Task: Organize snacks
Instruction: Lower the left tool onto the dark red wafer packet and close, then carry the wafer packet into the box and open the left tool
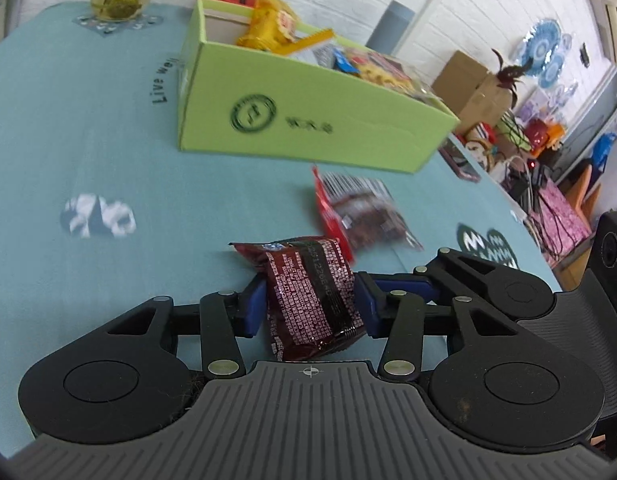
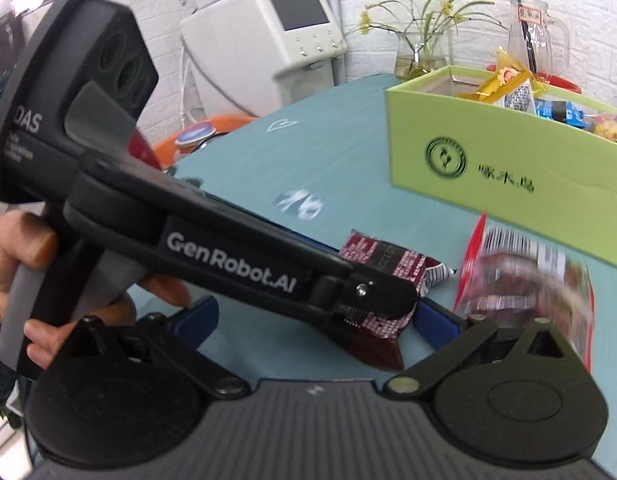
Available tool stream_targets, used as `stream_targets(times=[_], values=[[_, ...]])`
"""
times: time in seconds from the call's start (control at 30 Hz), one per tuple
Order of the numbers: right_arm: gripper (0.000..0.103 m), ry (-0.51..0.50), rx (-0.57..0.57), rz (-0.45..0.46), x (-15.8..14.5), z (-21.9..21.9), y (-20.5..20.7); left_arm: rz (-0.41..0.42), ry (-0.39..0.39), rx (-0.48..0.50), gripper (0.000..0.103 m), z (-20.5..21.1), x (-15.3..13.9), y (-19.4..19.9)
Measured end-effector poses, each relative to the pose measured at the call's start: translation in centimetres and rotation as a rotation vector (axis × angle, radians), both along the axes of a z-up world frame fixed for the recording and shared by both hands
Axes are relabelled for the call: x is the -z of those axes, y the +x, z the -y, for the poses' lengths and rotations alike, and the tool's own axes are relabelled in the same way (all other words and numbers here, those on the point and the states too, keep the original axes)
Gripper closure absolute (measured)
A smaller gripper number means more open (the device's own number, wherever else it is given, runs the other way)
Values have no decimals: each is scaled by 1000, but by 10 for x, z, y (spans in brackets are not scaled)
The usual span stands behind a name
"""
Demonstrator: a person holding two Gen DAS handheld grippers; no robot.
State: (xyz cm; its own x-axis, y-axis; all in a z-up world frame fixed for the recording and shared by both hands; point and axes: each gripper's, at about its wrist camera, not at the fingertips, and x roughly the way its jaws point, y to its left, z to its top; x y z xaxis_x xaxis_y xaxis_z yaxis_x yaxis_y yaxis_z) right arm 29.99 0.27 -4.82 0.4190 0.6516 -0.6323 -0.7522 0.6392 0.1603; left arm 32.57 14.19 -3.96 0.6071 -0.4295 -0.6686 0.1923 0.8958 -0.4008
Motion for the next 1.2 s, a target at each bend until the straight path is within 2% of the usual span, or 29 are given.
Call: stream_targets(times=[0.13, 0.23, 0.37, 0.57, 0.7, 0.73, 0.77, 0.8, 0.83, 0.87, 0.93, 1.0, 1.2], values=[[1, 5, 1, -2, 4, 24, -48, 1, 6, 11, 73, 25, 3, -46], [1, 32, 20, -27, 7, 42, -69, 10, 14, 16, 71, 42, 3, -69], [1, 30, 68, -11, 5, 49, -80, 0, 15, 2, 68, 49, 0, -74], [1, 87, 130, 22, 4, 58, -88, 9, 1, -16, 62, 45, -5, -79], [1, 33, 144, 29, 13, 47, -82, 9, 2, -7, 53, 47, -2, -76], [1, 20, 140, 41, 11, 45, -82, 7, 4, 0, 53, 47, 1, -75], [3, 16, 126, 48, 10, 42, -82, 15, 3, 6, 55, 47, 4, -75], [9, 14, 111, 56, 10, 39, -82, 27, 12, 10, 66, 49, 5, -75], [19, 9, 112, 61, 9, 42, -84, 43, 27, 9, 68, 50, 5, -77], [29, 5, 116, 60, 7, 43, -82, 46, 23, 8, 77, 48, 4, -76], [44, 8, 138, 83, -1, 47, -77, 56, -6, -12, 78, 41, -1, -72], [44, 36, 136, 88, -10, 48, -65, 80, -26, -24, 78, 36, -11, -63], [41, 45, 119, 224, -49, 29, -11, 200, 2, -56, 78, 26, -58, -11]])
